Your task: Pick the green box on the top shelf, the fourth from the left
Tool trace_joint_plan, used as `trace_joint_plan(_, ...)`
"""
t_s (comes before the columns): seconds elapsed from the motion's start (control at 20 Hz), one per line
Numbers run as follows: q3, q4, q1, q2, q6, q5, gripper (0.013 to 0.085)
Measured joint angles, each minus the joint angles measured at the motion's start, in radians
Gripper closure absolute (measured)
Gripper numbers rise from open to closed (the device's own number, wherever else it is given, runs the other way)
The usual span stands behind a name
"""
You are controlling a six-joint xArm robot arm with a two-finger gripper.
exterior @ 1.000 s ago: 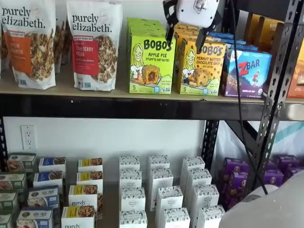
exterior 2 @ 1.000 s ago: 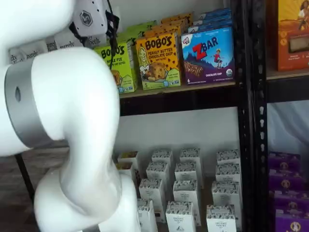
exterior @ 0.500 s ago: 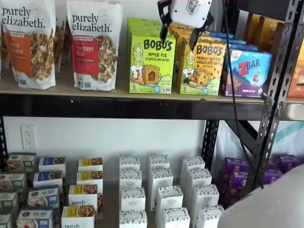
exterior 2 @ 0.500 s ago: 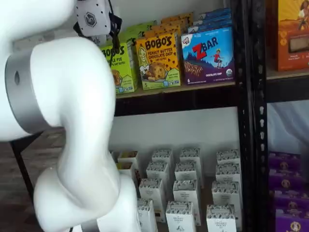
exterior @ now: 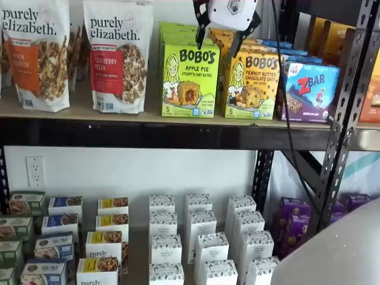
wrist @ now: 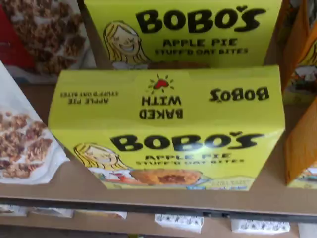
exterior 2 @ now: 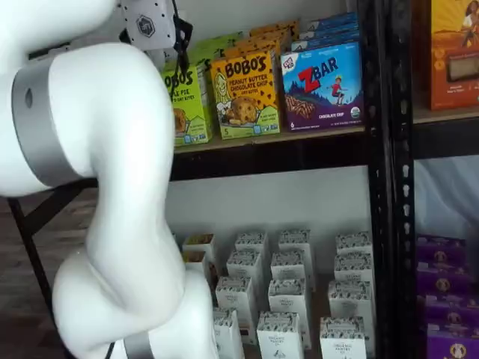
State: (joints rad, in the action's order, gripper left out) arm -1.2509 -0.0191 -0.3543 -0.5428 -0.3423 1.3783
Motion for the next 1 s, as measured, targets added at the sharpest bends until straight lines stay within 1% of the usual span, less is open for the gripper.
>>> trace_joint_plan(0.25, -0.044, -0.016, -0.008, 0.032, -0.008, -0.005, 0.0130)
trace_joint_plan(0.4, -0.069, -0.009, -0.014, 0.051, -0.010, -0.007, 0.0130)
trace_joint_plan(0.55, -0.100, -0.006, -0.026, 0.077, -0.023, 0.014, 0.0130)
trace_joint_plan(0.7, -0.125, 0.011, -0.033, 0.104, -0.028, 0.022, 0.0130)
trace_joint_plan(1.0, -0.168, 0.017, -0.029, 0.150, -0.028, 0.056, 0.0130)
